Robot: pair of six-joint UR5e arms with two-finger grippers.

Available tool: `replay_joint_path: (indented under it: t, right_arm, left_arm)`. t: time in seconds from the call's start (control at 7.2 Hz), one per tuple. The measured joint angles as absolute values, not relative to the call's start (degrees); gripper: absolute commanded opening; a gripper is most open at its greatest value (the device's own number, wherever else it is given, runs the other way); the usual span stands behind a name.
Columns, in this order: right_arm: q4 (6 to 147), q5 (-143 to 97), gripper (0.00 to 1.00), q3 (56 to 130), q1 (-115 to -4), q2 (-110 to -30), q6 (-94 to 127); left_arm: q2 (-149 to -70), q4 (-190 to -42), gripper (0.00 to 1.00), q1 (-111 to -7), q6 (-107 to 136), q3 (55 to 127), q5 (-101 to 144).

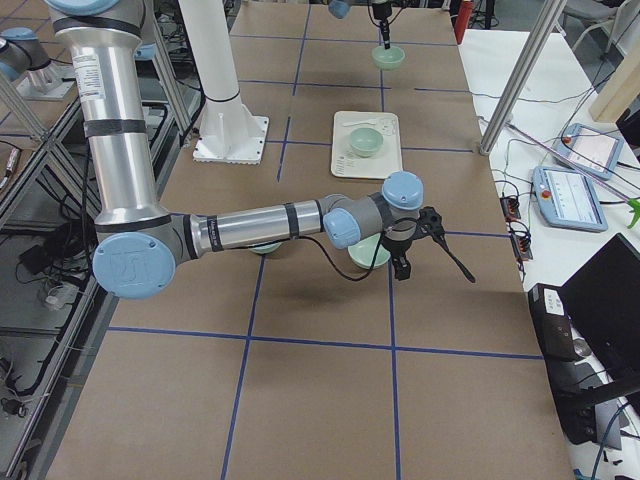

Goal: Stack green bowls together

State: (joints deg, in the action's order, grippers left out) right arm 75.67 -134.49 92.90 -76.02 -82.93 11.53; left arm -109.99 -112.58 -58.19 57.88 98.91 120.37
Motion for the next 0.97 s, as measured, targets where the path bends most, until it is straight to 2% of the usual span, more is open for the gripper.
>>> replay_joint_path:
  t: [0.28,0.56,0.97]
  right_arm:
    - [75.67,-134.50,1.00,93.11,-76.06,-82.91,11.54]
    - [75.67,-134.53,1.00,93.27,-76.07,-82.89,11.98]
    - [75.67,-134.56,1.00,93.34,-76.06,-82.88,12.71]
  left_arm:
    - [-121.36,-109.31,0.00,-48.92,73.22,96.92,114.24]
    - [-130.76,-108.81,0.00,-40.03,82.41,89.75,108.16]
    - [-133.99,-108.83,0.00,-32.69,84.73,86.17,104.30]
